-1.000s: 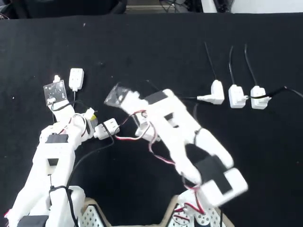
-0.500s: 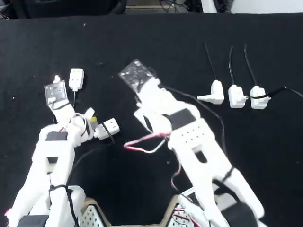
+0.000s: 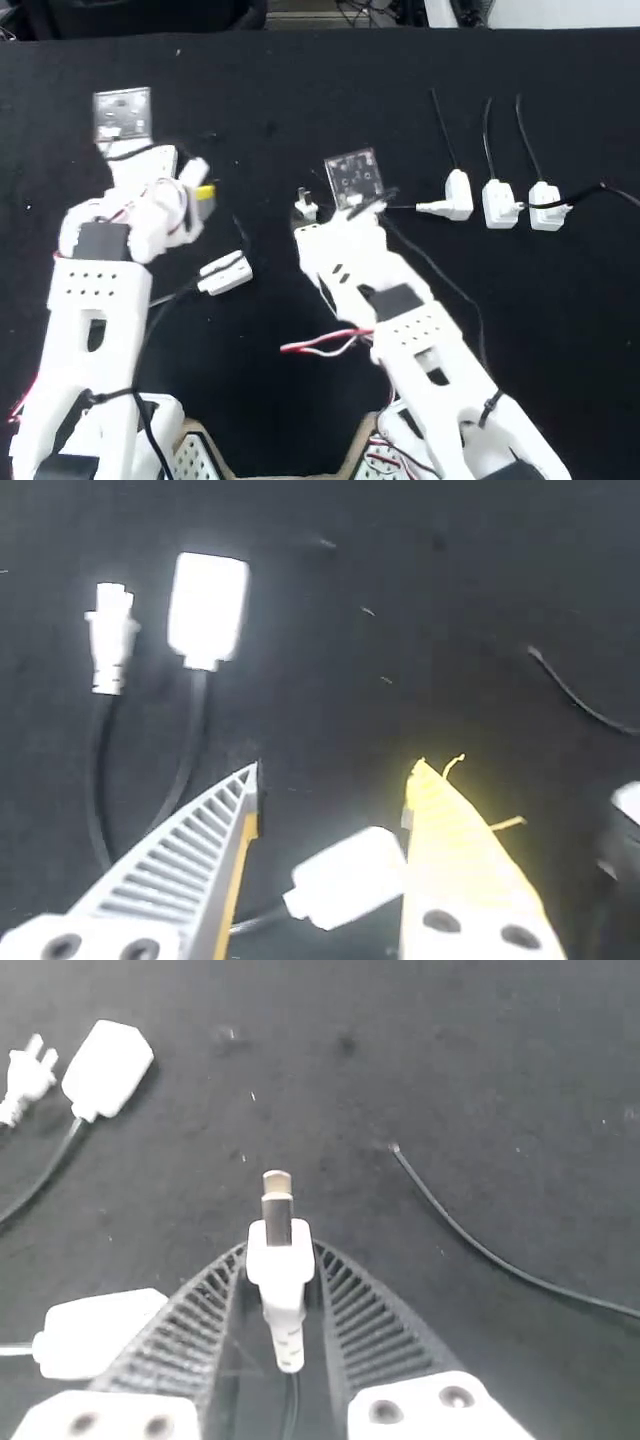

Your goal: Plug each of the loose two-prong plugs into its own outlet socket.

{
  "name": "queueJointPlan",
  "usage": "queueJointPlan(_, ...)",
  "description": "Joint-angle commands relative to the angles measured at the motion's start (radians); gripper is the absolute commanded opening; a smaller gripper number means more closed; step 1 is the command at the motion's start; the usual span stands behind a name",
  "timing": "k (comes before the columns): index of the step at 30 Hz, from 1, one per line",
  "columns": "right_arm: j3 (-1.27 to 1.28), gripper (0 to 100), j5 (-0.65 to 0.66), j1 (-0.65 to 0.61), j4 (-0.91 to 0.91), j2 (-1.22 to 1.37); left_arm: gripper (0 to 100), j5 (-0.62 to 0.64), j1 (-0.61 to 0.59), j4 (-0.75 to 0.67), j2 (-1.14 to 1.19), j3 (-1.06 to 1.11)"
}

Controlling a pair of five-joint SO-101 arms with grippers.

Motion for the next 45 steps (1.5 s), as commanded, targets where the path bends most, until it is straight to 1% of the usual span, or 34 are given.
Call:
queueJointPlan(1, 0.053, 1.1, -0.014, -0.054, -0.17, -0.027, 21, 0.078, 0.107, 0.003, -0.052, -0.056)
queueJointPlan(4, 0.096, 1.1, -0.009, -0.114, -0.245, -0.024, 20, 0.126, 0.157, -0.04, -0.114, -0.002)
queueJointPlan(7, 0.101, 1.1, -0.009, -0.176, -0.253, -0.024, 20, 0.124, 0.202, -0.083, -0.196, 0.077)
queueJointPlan(11, 0.099, 1.1, -0.008, -0.215, -0.256, -0.024, 20, 0.104, 0.216, -0.133, -0.293, 0.173)
queueJointPlan(14, 0.099, 1.1, -0.008, -0.215, -0.258, -0.03, 20, 0.058, 0.217, -0.16, -0.325, 0.213)
queueJointPlan(18, 0.097, 1.1, -0.008, -0.216, -0.253, -0.031, 20, 0.052, 0.217, -0.199, -0.324, 0.252)
queueJointPlan(23, 0.097, 1.1, -0.008, -0.216, -0.253, -0.031, 20, -0.021, 0.216, -0.275, -0.293, 0.305)
queueJointPlan(26, 0.097, 1.1, -0.008, -0.218, -0.252, -0.031, 20, -0.029, 0.209, -0.311, -0.262, 0.317)
queueJointPlan(31, 0.108, 1.1, -0.008, -0.216, -0.244, -0.09, 20, -0.031, 0.206, -0.315, -0.219, 0.315)
queueJointPlan(39, 0.125, 1.1, -0.008, -0.215, -0.084, -0.275, 20, -0.031, 0.205, -0.307, -0.215, 0.317)
queueJointPlan(45, 0.137, 1.1, -0.008, -0.215, -0.087, -0.286, 20, -0.031, 0.205, -0.305, -0.207, 0.318)
